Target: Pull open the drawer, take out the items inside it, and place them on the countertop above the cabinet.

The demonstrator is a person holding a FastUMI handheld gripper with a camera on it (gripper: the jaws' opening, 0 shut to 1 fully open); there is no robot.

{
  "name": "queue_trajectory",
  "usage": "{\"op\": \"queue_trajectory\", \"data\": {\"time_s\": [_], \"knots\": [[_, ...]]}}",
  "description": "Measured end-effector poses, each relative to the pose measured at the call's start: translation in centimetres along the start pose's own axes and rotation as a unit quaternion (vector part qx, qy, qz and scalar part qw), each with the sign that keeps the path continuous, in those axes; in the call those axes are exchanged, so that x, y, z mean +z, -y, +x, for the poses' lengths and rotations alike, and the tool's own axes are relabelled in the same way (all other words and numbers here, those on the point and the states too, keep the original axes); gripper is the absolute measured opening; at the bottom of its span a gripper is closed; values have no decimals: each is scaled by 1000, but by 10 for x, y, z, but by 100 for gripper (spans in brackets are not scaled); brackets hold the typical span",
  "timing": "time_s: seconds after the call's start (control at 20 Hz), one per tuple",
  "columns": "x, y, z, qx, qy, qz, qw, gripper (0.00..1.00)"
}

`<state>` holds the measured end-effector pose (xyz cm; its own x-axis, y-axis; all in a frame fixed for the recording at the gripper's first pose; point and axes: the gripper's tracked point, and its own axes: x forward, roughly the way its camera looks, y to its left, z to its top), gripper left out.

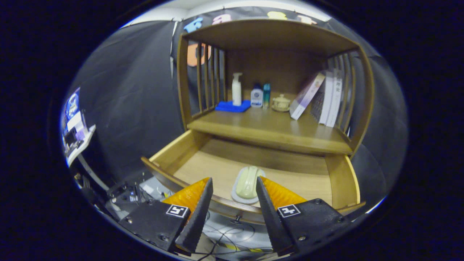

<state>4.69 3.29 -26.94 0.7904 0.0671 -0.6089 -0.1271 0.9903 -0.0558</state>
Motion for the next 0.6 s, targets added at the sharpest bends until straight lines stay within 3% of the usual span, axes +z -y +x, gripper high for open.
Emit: {"op": "queue_trajectory", "data": {"time_s": [0.15,0.45,0.6], "knots": [[-6,1,17,-7,-35,-15,999,76],[-3,22,62,-11,-113,30,993,76],[-4,31,80,-11,-149,39,988,70]]}}
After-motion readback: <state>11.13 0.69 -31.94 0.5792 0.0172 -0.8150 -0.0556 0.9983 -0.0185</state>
